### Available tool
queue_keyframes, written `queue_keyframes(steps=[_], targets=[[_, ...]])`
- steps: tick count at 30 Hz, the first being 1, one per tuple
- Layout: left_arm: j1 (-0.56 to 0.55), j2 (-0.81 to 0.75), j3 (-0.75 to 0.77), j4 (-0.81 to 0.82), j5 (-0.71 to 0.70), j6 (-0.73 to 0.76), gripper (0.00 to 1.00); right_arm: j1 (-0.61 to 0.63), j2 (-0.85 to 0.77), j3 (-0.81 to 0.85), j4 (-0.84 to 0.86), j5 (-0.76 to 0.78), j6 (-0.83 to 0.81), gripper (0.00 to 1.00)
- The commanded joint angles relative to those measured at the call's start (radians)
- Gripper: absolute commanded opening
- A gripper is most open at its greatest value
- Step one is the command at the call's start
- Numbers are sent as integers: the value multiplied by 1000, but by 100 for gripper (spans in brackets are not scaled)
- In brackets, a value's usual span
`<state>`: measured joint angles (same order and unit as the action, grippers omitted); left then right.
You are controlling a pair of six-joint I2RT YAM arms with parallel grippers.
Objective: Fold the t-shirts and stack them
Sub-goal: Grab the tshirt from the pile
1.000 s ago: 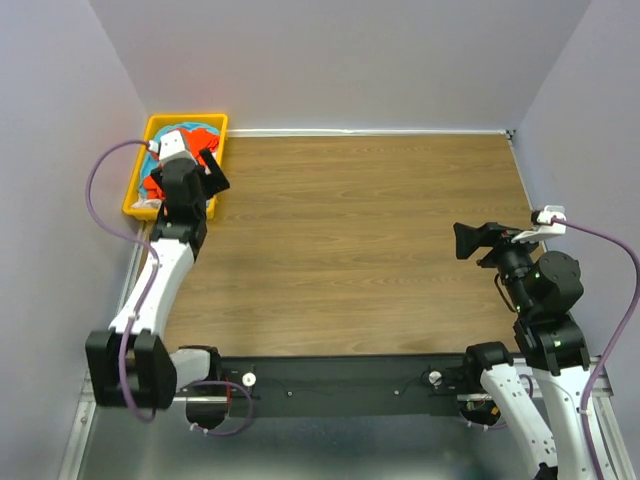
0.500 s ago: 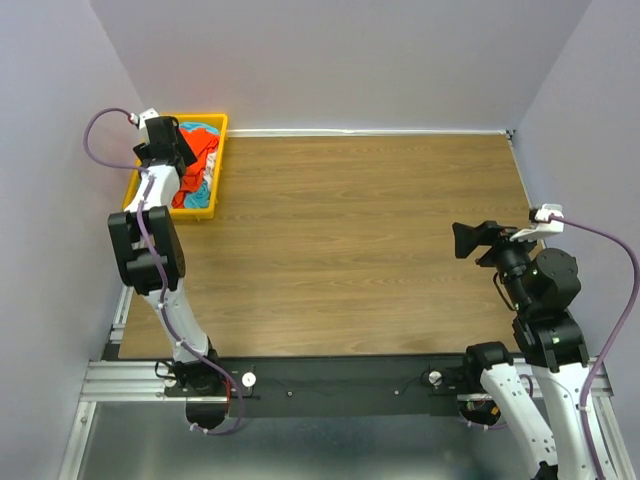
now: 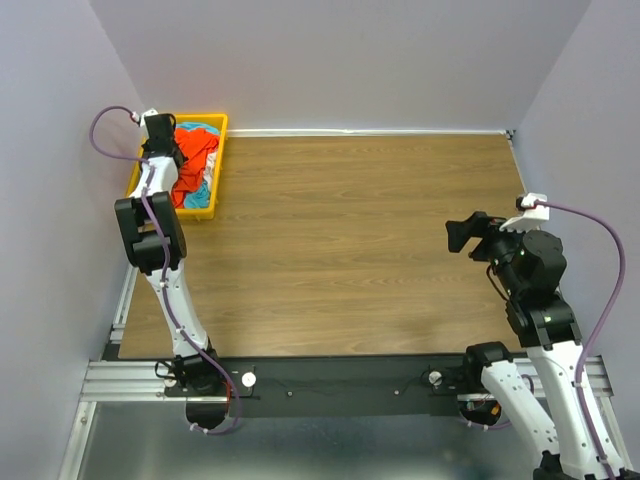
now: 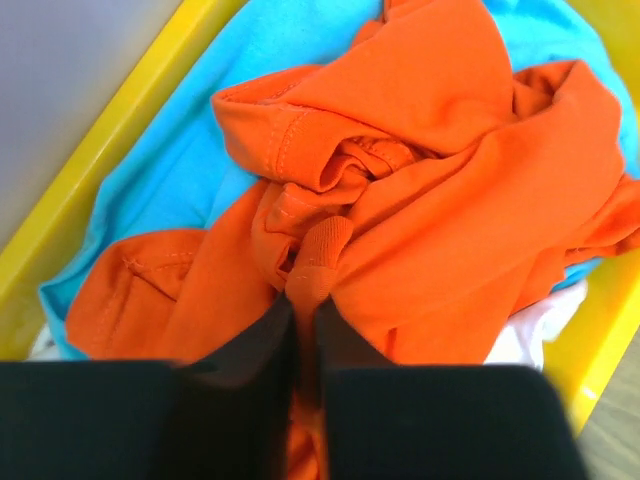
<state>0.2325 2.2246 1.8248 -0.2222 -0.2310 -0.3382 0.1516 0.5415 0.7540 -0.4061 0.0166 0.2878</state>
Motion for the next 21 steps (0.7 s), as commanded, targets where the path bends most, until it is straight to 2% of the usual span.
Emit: queue_keyframes(steps=[1, 10, 14, 17, 18, 21], targets=[[10, -20, 25, 23, 35, 39, 2, 8, 27, 4, -11, 14, 7, 100], [-38, -301, -13, 35, 45, 125, 0, 6, 81, 13, -11, -10, 1, 100], [-152, -446, -15, 35, 50, 175, 0, 8, 97, 21, -11, -10, 1, 100], [-229, -496, 16, 26, 74, 200, 0, 8, 103, 31, -11, -49, -4, 100], [-302, -520, 28, 23, 90, 205, 0, 8, 101, 36, -11, -49, -4, 100], [-398, -563, 83, 11, 172, 208, 0, 8, 101, 45, -11, -56, -12, 100]])
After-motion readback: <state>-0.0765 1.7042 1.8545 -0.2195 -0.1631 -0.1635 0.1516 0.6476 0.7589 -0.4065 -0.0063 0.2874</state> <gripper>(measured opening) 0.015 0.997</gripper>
